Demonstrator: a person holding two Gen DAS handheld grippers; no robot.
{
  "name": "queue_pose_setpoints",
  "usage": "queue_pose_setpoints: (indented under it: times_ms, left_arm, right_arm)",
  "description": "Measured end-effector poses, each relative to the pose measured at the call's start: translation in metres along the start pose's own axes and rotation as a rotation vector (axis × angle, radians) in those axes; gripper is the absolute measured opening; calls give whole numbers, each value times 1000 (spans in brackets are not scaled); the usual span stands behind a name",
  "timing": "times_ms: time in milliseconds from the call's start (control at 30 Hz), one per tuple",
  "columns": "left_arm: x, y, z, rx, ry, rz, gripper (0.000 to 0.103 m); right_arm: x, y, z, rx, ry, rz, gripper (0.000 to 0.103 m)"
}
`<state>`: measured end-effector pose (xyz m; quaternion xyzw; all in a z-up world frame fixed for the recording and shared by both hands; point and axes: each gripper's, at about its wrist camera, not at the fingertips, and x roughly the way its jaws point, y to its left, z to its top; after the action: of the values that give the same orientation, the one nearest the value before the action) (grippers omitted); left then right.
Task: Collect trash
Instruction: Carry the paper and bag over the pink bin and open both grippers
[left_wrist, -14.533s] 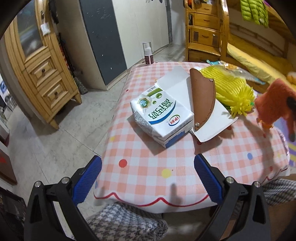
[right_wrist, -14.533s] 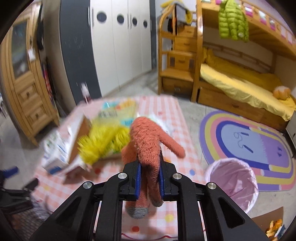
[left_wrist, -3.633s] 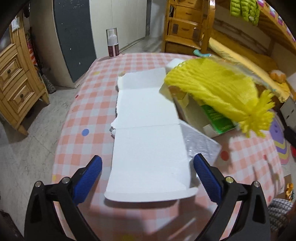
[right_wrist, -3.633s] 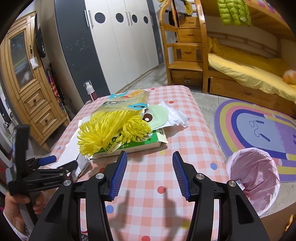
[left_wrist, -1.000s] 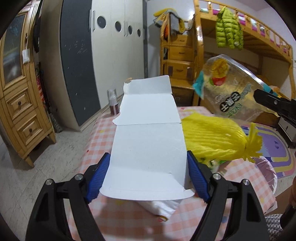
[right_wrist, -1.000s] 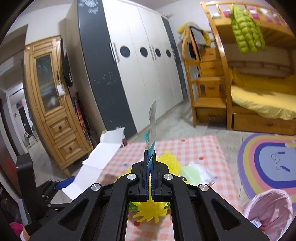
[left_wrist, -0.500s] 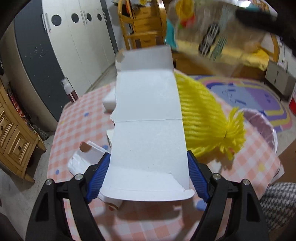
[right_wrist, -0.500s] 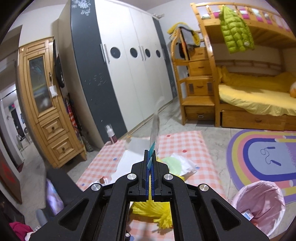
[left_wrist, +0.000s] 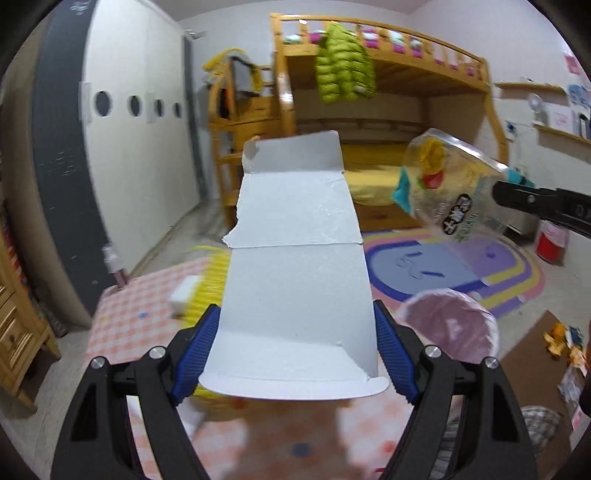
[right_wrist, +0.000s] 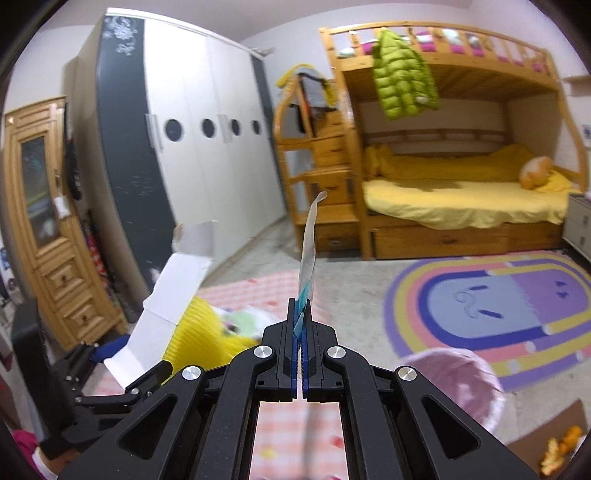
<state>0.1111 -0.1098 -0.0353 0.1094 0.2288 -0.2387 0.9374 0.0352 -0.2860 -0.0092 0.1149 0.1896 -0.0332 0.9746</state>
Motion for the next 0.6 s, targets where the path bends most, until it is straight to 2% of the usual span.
queue_pose_setpoints:
  times_ms: [200,333,600]
  left_arm:
    - [39,-74,-4,88,94,-137,78]
    - [65,-112,-5,104,152,-214,78]
    - [114,-163,2,158,209,-289,78]
  right_arm:
    - [-2,-47,-33,18,85,-138,1]
    - [4,-77,-49,57,136,-204,1]
    - [23,-128,-71,127,205,-313,1]
